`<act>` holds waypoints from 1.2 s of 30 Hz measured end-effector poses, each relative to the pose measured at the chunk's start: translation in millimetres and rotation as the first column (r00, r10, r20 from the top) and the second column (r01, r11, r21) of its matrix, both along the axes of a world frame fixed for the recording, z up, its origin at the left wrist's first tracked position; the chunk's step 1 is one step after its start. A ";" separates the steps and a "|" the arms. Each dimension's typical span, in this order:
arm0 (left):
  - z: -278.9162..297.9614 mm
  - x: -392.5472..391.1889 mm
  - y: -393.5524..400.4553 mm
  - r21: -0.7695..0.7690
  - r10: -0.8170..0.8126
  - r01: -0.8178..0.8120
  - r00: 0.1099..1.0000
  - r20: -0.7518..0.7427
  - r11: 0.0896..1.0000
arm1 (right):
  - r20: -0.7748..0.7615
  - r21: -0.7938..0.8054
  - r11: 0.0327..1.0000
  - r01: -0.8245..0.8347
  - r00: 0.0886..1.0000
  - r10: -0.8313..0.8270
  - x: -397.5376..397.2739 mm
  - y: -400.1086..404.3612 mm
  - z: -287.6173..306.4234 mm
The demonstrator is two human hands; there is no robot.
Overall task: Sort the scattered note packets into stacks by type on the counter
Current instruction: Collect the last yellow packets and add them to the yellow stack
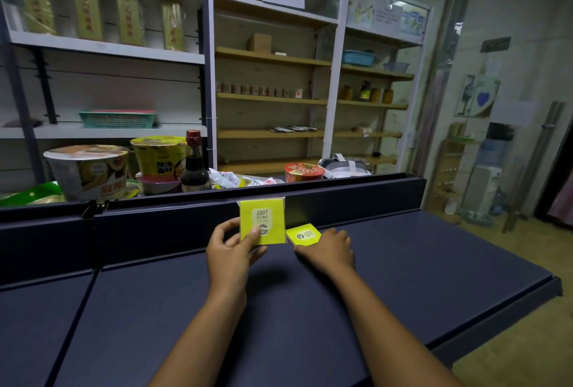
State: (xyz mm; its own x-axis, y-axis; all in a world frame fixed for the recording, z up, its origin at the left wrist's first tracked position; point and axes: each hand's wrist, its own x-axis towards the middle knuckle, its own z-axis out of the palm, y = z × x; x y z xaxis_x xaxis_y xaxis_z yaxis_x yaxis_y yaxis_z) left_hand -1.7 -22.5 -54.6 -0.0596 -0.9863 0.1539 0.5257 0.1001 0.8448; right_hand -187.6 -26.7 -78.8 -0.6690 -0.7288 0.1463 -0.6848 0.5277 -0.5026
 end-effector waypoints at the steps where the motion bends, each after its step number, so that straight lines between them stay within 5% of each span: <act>1: 0.2 0.0 0.0 -0.003 0.001 -0.001 1.000 0.002 1.000 | 0.055 -0.030 0.999 -0.011 0.998 0.012 -1.9 1.9 2.9; 4: 1.1 -0.2 -1.4 -0.018 0.003 -0.002 1.000 0.009 1.000 | 0.338 -0.216 0.972 -0.093 0.927 0.164 -8.8 12.0 11.1; 7: -0.4 -0.8 -0.8 -0.019 0.006 -0.005 1.000 0.029 1.000 | 0.696 -0.427 0.902 -0.063 0.613 0.373 -10.9 30.5 10.6; 9: -1.7 -1.3 1.8 -0.019 0.002 -0.001 0.999 0.043 1.000 | 0.739 -0.486 0.873 -0.035 0.516 0.432 -8.7 45.3 8.7; 15: -1.3 7.9 13.9 -0.077 0.037 -0.030 0.994 0.100 0.997 | 0.609 -0.627 0.778 -0.047 0.592 0.527 12.8 92.9 20.8; 22: -1.6 64.6 37.3 -0.033 0.050 -0.051 0.999 -0.005 0.998 | 0.454 -0.702 0.709 -0.063 0.728 0.514 60.7 141.3 31.8; 29: -10.0 163.4 71.8 -0.101 0.064 -0.071 0.995 -0.075 0.992 | 0.426 -0.771 0.635 -0.049 0.701 0.572 134.6 169.1 25.7; 36: -7.1 257.4 93.4 -0.187 0.103 -0.100 0.995 0.006 0.977 | 0.412 -0.802 0.595 -0.062 0.664 0.624 215.7 179.9 26.1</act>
